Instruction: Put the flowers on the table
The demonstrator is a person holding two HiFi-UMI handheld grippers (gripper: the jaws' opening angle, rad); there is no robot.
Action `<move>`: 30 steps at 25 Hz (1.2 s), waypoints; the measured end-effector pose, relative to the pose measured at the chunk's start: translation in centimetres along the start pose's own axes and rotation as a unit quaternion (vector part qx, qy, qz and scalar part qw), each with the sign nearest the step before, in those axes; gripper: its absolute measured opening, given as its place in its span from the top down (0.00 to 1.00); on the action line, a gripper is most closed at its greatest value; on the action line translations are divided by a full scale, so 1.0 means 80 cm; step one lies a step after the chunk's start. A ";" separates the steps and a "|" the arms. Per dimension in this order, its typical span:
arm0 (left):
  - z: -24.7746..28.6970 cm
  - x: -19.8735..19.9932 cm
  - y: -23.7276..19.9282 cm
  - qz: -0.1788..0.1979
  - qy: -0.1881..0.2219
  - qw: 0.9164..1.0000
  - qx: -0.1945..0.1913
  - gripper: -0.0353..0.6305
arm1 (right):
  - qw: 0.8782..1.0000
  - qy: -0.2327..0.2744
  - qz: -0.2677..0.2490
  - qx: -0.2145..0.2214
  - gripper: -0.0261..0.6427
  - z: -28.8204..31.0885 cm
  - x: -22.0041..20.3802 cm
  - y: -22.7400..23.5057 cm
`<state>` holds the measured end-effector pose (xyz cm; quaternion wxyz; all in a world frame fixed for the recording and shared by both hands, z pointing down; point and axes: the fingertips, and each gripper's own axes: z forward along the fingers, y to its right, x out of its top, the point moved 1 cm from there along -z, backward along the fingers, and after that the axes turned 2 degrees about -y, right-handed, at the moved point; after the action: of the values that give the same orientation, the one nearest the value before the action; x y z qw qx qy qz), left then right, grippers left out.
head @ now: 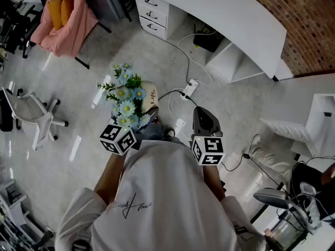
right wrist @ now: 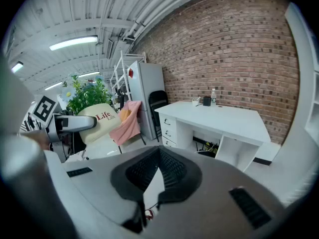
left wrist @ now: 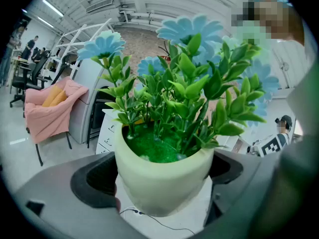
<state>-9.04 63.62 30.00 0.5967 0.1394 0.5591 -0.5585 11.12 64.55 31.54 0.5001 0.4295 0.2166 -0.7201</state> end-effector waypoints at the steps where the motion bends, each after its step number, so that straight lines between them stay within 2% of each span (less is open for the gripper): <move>1: 0.002 0.007 -0.004 0.001 0.002 1.000 -0.001 0.11 | 1.000 0.004 -0.001 0.002 0.92 0.006 0.008 -0.004; 9: -0.002 0.055 -0.039 0.006 0.027 1.000 -0.004 0.11 | 0.999 0.032 -0.028 0.025 0.93 0.048 0.063 -0.045; 16: -0.008 0.073 -0.062 0.013 0.041 0.999 -0.010 0.11 | 0.998 0.057 -0.013 0.030 0.92 0.077 0.101 -0.065; 30: -0.009 0.081 -0.081 0.012 0.042 0.999 -0.005 0.11 | 0.999 0.038 0.000 0.038 0.92 0.107 0.095 -0.066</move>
<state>-16.32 58.67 27.38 0.5800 0.1659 0.5848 -0.5423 1.91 56.25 29.15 0.4750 0.4752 0.2076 -0.7109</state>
